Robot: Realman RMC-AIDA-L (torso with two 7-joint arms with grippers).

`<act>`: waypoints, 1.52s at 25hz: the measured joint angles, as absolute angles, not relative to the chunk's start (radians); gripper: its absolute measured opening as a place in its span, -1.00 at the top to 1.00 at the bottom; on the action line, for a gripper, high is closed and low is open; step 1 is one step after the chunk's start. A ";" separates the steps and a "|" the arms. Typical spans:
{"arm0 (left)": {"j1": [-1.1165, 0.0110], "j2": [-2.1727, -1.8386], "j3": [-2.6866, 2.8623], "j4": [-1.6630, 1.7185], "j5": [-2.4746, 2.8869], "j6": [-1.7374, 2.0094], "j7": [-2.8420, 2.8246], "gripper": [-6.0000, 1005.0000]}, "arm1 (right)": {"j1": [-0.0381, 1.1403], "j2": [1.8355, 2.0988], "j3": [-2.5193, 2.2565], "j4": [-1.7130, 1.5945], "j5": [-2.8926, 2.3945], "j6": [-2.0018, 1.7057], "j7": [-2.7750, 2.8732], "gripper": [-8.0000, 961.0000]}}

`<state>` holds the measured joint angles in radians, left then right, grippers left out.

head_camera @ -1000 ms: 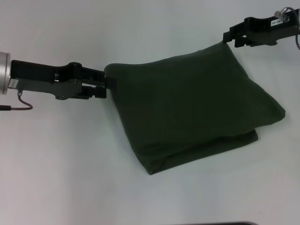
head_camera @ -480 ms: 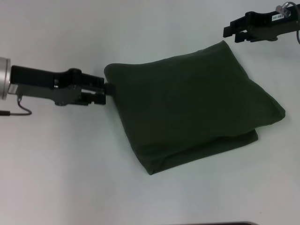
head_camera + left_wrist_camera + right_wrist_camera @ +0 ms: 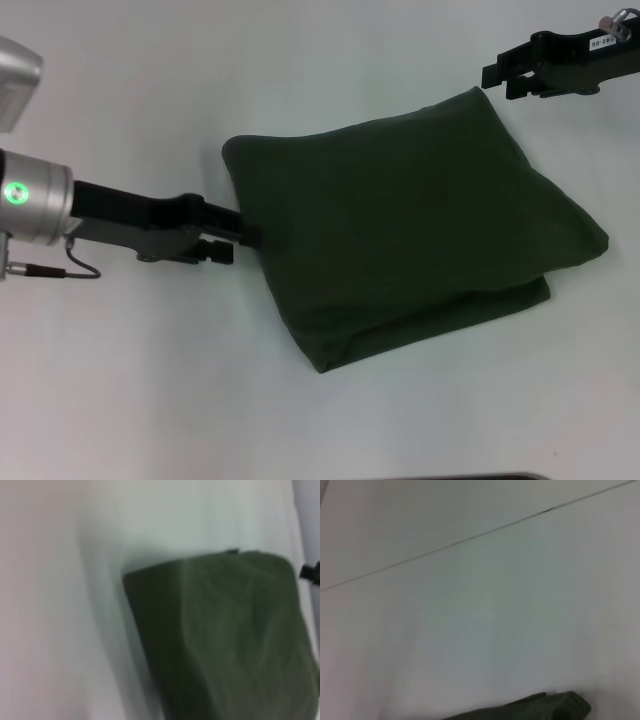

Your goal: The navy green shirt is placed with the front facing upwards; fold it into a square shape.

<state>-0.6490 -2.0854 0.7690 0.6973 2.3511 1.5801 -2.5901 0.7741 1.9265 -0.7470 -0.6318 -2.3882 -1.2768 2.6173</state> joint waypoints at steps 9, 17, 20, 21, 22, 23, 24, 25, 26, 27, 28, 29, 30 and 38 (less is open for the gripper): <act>-0.655 -2.114 0.847 0.676 2.354 1.502 -2.612 -0.15 | 0.774 1.922 -0.747 -0.634 -2.388 -1.285 2.612 0.05; -0.685 -2.133 0.862 0.632 2.355 1.460 -2.613 -0.14 | 0.774 1.919 -0.741 -0.634 -2.387 -1.287 2.613 0.04; -0.693 -2.144 0.864 0.629 2.354 1.459 -2.612 -0.14 | 0.774 1.919 -0.738 -0.634 -2.387 -1.287 2.613 0.05; -0.695 -2.146 0.864 0.629 2.353 1.459 -2.612 -0.14 | 0.774 1.919 -0.737 -0.634 -2.387 -1.287 2.613 0.05; -0.695 -2.147 0.862 0.630 2.351 1.459 -2.612 -0.14 | 0.774 1.919 -0.737 -0.634 -2.387 -1.287 2.613 0.05; -0.695 -2.148 0.861 0.631 2.349 1.458 -2.612 -0.13 | 0.774 1.919 -0.737 -0.634 -2.387 -1.287 2.612 0.05; -0.695 -2.148 0.859 0.633 2.348 1.458 -2.609 -0.13 | 0.773 1.919 -0.736 -0.634 -2.387 -1.287 2.612 0.05; -0.696 -2.148 0.858 0.635 2.348 1.458 -2.606 -0.13 | 0.772 1.919 -0.736 -0.634 -2.387 -1.287 2.612 0.05; -0.696 -2.147 0.859 0.637 2.348 1.459 -2.604 -0.13 | 0.771 1.919 -0.736 -0.634 -2.387 -1.287 2.612 0.05; -0.697 -2.147 0.860 0.638 2.348 1.460 -2.603 -0.13 | 0.771 1.919 -0.736 -0.634 -2.387 -1.287 2.612 0.06; -0.698 -2.146 0.861 0.638 2.348 1.460 -2.603 -0.13 | 0.770 1.919 -0.736 -0.634 -2.387 -1.287 2.612 0.06; -0.700 -2.145 0.862 0.638 2.348 1.460 -2.603 -0.13 | 0.770 1.919 -0.736 -0.634 -2.387 -1.287 2.612 0.06; -0.701 -2.144 0.862 0.637 2.348 1.459 -2.603 -0.04 | 0.769 1.919 -0.736 -0.634 -2.387 -1.287 2.613 0.06; -0.693 -2.118 0.853 0.641 2.347 1.467 -2.606 0.78 | 0.768 1.918 -0.734 -0.634 -2.387 -1.289 2.617 0.06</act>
<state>-0.6933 -2.1179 0.8530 0.6408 2.3472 1.4674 -2.6058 0.7685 1.9178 -0.7345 -0.6335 -2.3868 -1.2891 2.6174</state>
